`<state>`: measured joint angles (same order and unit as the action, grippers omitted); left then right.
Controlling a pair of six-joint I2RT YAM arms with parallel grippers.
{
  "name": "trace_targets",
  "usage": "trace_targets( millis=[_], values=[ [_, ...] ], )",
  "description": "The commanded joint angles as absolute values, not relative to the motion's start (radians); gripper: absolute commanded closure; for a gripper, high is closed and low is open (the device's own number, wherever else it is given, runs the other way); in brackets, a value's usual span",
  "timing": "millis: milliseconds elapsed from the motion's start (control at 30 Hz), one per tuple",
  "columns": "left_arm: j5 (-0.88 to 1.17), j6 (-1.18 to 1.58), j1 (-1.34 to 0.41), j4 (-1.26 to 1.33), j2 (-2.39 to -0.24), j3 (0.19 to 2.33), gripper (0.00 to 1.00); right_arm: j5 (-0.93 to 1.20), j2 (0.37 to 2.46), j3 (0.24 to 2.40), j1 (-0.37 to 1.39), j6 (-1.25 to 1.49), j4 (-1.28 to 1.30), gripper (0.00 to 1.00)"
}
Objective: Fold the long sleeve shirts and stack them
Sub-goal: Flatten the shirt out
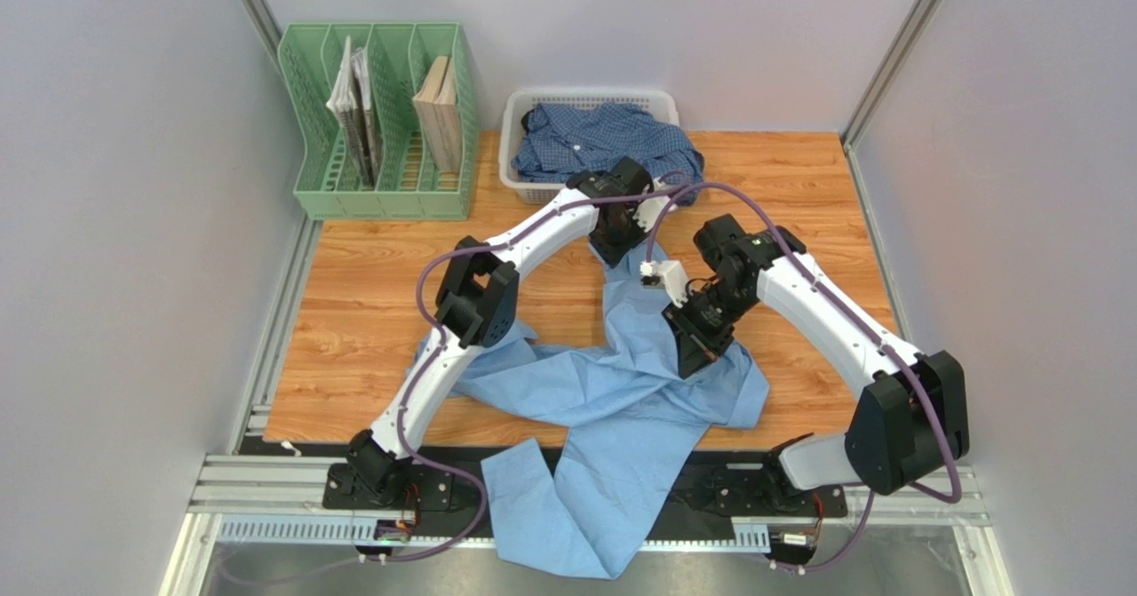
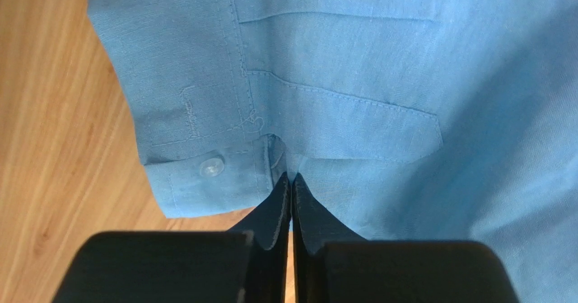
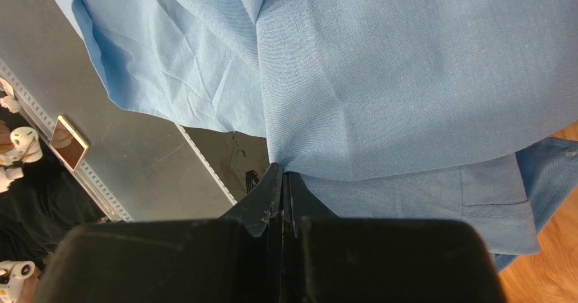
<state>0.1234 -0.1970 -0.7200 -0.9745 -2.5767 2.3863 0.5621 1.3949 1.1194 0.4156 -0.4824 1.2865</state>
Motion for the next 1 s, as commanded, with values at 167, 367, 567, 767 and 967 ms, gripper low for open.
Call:
trace_targets(
  millis=[167,367,567,767,967],
  values=[
    [0.219,-0.198,-0.637,-1.023,-2.352,2.341,1.0,0.551,1.341,1.146,0.403,-0.463,1.255,1.0],
    [0.497,-0.186,-0.479,-0.985,-2.056,2.298,1.0,0.535,1.455,1.207,0.33,-0.404,1.137,1.0],
    [0.846,-0.341,-0.531,-1.021,-1.666,2.015,1.0,0.566,1.695,1.527,0.207,-0.262,1.06,1.0],
    [0.685,-0.613,-0.874,-1.235,-1.44,1.709,1.0,0.646,1.747,1.677,0.103,-0.18,1.034,1.0],
    [0.585,-0.629,-0.629,-1.208,-1.303,1.516,0.33,0.704,1.645,1.649,0.037,-0.201,1.022,1.0]
  ],
)
